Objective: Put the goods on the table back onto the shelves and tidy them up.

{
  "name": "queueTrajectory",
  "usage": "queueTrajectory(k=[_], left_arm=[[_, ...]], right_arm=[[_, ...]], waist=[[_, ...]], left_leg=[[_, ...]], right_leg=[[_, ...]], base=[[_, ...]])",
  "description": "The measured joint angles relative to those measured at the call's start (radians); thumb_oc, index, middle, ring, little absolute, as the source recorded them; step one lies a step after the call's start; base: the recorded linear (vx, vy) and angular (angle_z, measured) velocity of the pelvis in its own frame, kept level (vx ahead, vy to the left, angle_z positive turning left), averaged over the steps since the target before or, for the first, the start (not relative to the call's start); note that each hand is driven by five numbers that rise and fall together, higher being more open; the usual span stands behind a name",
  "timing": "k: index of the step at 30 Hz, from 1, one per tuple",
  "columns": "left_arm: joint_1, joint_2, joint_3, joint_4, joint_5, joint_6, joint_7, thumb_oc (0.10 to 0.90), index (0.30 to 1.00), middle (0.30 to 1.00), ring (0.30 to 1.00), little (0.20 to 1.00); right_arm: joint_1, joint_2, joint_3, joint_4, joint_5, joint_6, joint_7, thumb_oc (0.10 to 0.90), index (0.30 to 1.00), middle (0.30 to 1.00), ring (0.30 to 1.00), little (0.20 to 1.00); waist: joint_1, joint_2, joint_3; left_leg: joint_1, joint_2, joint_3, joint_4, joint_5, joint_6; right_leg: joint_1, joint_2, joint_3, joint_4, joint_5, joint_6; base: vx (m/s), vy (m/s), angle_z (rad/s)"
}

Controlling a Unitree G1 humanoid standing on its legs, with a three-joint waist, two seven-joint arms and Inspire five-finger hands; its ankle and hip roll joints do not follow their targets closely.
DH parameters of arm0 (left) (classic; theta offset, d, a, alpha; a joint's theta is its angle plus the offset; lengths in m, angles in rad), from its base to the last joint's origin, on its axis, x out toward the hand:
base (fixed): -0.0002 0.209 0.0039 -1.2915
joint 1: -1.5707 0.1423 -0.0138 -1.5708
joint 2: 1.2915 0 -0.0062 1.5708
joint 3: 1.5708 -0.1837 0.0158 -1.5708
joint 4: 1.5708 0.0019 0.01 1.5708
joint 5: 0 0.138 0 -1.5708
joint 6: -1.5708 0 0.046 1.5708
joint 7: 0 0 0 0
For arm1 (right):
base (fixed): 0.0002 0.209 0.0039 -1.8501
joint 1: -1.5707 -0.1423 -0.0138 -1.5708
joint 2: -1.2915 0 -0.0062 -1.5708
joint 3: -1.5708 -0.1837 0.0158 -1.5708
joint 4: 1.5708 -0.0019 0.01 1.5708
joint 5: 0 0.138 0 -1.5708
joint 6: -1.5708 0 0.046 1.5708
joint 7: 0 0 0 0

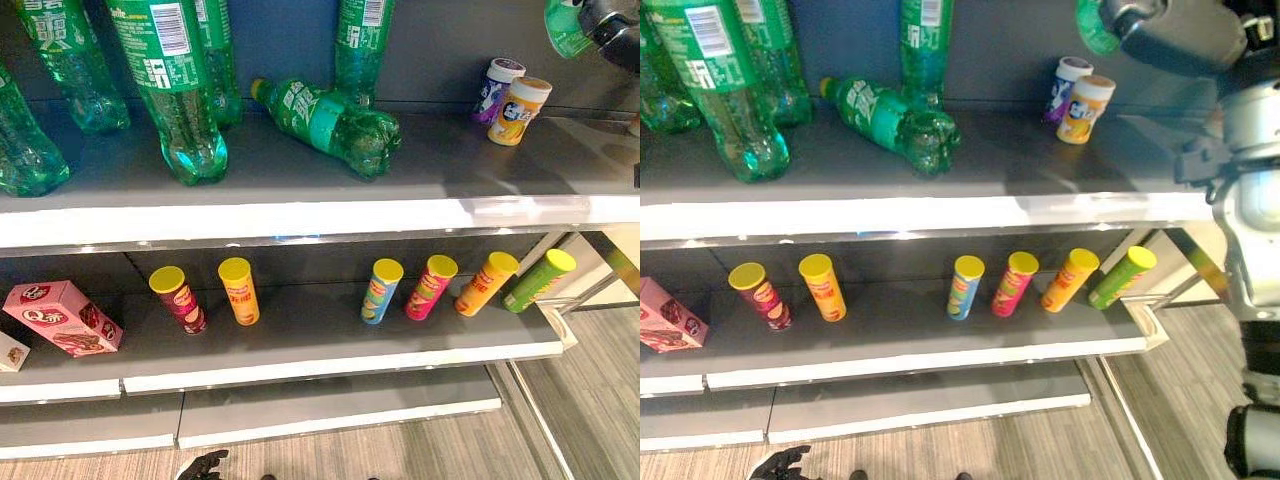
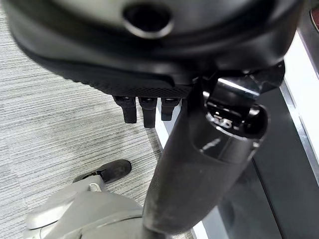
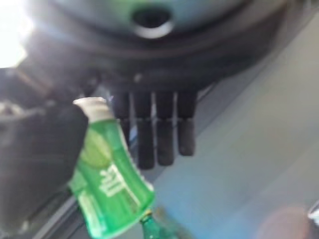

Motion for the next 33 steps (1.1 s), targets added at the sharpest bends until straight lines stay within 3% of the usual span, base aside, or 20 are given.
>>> queueTrajectory(k=[9, 20, 27, 33], left_arm=[[0.004, -0.001, 0.000, -0.004, 0.000, 0.000, 0.000, 0.800, 0.900, 0.900, 0.900, 0.900], [0.012, 0.000, 0.001, -0.005, 0.002, -0.001, -0.001, 0.800, 0.900, 0.900, 0.900, 0.900], [0.012, 0.000, 0.001, -0.005, 0.031, -0.003, -0.001, 0.800, 0.900, 0.900, 0.900, 0.900], [0.012, 0.000, 0.001, -0.006, 0.031, -0.004, -0.003, 0.800, 0.900, 0.900, 0.900, 0.900]], right_arm=[[0.103, -0.002, -0.039, -0.002, 0.000, 0.001, 0.001, 0.400, 0.300, 0.300, 0.300, 0.300], [0.352, -0.100, -0.091, 0.020, -0.018, 0.028, 0.094, 0.400, 0.300, 0.300, 0.300, 0.300], [0.379, -0.107, -0.091, 0.055, -0.018, 0.062, 0.142, 0.400, 0.300, 0.300, 0.300, 0.300], [0.378, -0.107, -0.090, 0.092, -0.019, 0.076, 0.156, 0.400, 0.300, 0.300, 0.300, 0.300]], waist=[[-0.005, 0.001, 0.000], [-0.027, 0.000, -0.001], [-0.052, -0.001, 0.000], [-0.046, -0.002, 0.001]], left_leg=[[0.002, 0.001, 0.004, 0.000, 0.000, 0.000], [0.002, 0.002, 0.016, 0.000, -0.006, 0.001], [0.005, 0.003, 0.036, 0.000, -0.008, 0.002], [0.008, 0.003, 0.037, 0.000, -0.009, 0.002]], right_leg=[[0.000, 0.000, 0.001, 0.000, 0.000, 0.000], [-0.011, 0.001, 0.011, 0.000, 0.000, 0.001], [-0.017, 0.002, 0.030, 0.000, 0.004, 0.001], [-0.014, 0.002, 0.031, 0.000, 0.004, 0.001]], base=[[0.00, 0.000, 0.00], [0.00, 0.002, -0.03], [0.00, 0.000, -0.08], [0.00, 0.000, 0.00]])
